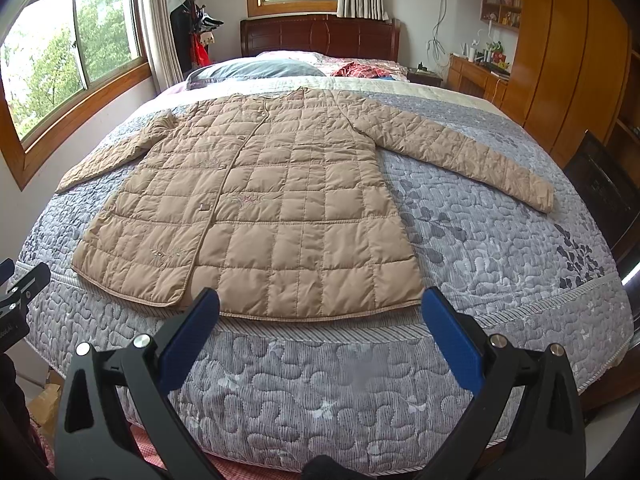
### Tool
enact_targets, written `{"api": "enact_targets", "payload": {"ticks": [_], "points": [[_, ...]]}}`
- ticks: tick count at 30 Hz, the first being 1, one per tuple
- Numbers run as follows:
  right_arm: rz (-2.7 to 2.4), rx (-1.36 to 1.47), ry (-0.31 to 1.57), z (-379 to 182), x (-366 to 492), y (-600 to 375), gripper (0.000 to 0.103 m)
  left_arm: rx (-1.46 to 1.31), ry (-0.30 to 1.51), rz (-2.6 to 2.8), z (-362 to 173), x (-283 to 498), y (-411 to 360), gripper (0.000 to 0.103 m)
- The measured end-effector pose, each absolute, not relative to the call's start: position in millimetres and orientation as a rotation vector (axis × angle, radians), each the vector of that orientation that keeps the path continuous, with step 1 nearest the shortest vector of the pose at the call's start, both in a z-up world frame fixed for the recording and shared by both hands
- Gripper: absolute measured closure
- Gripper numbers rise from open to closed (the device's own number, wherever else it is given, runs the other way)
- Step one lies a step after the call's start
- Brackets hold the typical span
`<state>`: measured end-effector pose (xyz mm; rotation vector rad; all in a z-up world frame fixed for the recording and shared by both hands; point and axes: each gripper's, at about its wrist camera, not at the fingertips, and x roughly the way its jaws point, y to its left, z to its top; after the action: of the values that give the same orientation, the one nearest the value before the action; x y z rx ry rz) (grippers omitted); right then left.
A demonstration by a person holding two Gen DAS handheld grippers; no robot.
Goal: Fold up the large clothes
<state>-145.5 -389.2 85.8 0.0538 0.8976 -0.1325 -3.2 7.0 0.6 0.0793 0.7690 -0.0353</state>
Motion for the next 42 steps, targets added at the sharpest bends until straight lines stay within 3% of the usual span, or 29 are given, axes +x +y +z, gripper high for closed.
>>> {"api": "enact_targets", "payload": {"ticks": [42], "points": [[-0.123, 0.035, 0.898, 89, -145, -384, 0.003, 0.087, 0.773, -0.034, 0, -1, -3, 0.004]]}}
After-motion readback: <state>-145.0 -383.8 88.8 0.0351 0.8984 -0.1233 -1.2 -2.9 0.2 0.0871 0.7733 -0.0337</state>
